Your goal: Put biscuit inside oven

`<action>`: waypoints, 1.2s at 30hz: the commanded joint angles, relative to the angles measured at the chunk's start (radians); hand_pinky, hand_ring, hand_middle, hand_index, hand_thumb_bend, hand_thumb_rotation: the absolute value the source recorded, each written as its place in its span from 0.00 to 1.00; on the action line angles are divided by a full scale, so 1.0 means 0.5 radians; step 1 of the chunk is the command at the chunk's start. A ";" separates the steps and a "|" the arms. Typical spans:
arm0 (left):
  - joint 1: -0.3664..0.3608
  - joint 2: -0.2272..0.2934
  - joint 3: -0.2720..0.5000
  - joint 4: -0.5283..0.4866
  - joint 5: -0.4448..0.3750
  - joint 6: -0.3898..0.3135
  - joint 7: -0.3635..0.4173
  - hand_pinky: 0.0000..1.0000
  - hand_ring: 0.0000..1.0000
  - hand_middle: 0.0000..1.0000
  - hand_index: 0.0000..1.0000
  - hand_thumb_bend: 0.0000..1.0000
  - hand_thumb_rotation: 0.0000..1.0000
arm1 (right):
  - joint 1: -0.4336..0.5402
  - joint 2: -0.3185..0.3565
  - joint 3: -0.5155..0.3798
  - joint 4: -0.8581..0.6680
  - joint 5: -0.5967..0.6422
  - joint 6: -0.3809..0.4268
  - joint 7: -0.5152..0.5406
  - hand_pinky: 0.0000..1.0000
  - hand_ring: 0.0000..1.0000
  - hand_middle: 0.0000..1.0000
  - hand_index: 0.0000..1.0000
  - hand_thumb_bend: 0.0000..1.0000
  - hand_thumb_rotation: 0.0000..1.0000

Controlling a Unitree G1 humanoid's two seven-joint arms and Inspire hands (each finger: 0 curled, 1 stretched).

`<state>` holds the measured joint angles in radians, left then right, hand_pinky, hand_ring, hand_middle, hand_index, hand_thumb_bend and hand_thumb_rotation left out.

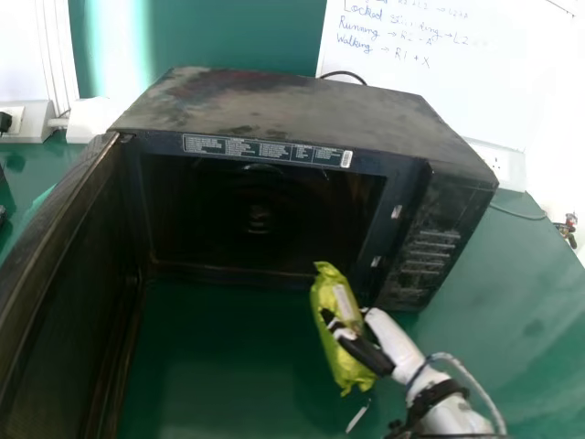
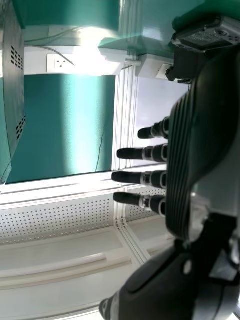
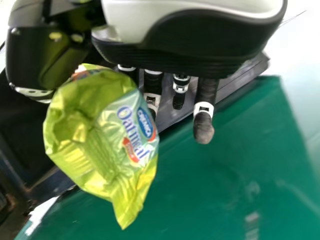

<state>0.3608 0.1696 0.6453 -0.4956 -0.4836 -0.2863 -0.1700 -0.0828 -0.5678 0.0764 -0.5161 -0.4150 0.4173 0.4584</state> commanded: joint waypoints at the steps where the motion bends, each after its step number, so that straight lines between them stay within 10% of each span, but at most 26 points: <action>1: 0.003 -0.003 -0.009 0.014 -0.001 -0.006 0.003 0.98 0.91 0.91 0.90 1.00 1.00 | -0.073 0.067 0.058 0.008 -0.013 0.008 -0.035 0.10 0.16 0.44 0.48 0.53 0.00; 36: 0.001 -0.015 -0.017 0.010 0.005 -0.006 0.009 0.98 0.91 0.91 0.90 1.00 1.00 | -0.879 0.356 0.362 0.620 -0.157 0.046 -0.068 0.12 0.17 0.46 0.48 0.53 0.00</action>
<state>0.3581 0.1636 0.6408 -0.4955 -0.4784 -0.2863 -0.1670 -0.4909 -0.3987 0.2513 -0.2166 -0.4936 0.4466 0.4245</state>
